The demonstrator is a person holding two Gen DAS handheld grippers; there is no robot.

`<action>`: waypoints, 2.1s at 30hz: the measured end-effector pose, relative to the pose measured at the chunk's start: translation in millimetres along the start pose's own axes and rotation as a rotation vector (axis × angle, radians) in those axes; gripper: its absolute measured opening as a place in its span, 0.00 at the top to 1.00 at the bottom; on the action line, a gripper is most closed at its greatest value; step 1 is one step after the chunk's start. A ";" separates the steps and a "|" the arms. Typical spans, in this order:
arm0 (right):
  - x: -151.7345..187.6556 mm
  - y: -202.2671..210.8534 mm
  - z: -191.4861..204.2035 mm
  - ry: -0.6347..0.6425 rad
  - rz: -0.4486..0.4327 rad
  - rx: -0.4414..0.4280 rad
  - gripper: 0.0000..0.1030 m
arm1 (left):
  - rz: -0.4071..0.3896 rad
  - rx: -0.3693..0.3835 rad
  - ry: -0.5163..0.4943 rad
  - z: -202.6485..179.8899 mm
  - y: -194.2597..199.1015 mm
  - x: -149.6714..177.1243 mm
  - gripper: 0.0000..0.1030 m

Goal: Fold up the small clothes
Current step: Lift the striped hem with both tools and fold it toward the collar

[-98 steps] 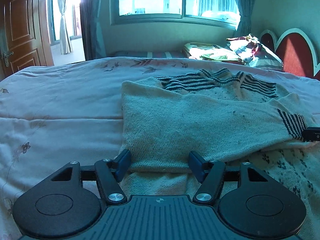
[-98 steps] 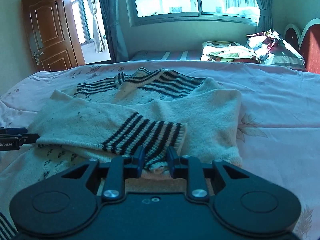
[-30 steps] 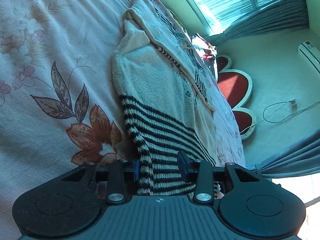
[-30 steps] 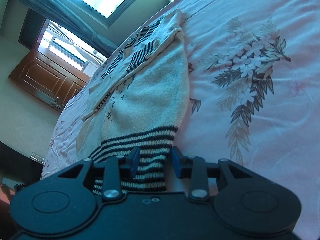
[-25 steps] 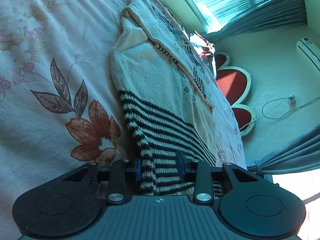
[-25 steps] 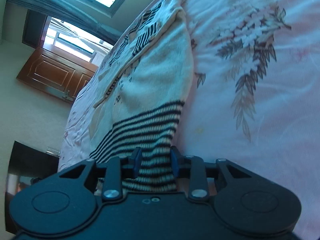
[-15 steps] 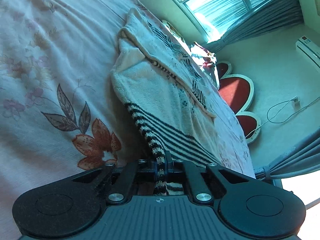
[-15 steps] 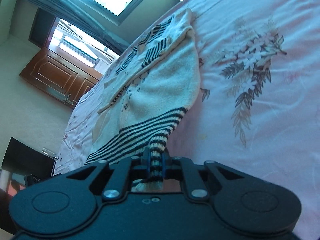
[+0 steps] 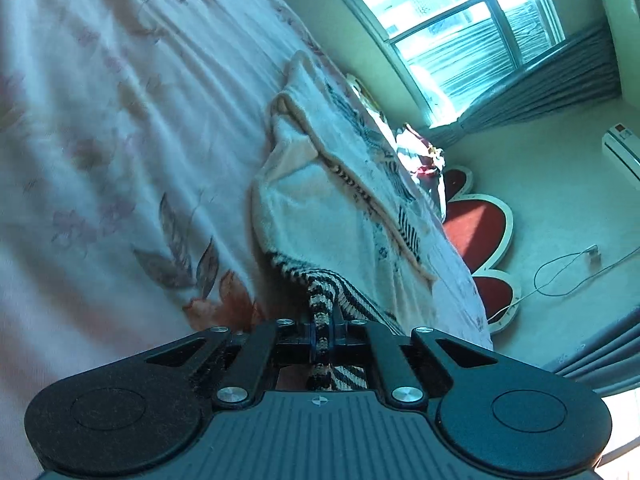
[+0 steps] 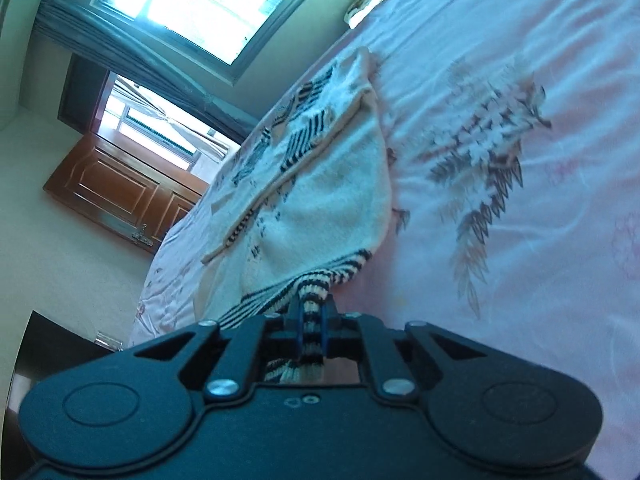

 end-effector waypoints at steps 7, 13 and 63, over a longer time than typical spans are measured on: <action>-68.9 -30.4 36.1 0.021 -0.086 -0.043 0.92 | -0.069 0.043 -0.067 -41.6 -32.0 -85.8 0.95; -154.4 -79.6 45.8 -0.037 -0.140 -0.075 0.92 | -0.080 0.040 -0.137 -79.8 -86.4 -166.8 0.95; -246.0 -275.8 57.8 0.583 -0.142 0.328 0.95 | -0.194 -0.283 -0.658 -103.8 -272.2 -230.6 0.93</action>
Point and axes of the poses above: each gripper's, at about its wrist camera, not at the fingertips, and y roughly against the way its jaws point, z to its left, x to its underside, the point moved 1 cm from there along -y, roughly the way its jaws point, and after that the axes turned 2 degrees about -y, right-handed, at the moved point
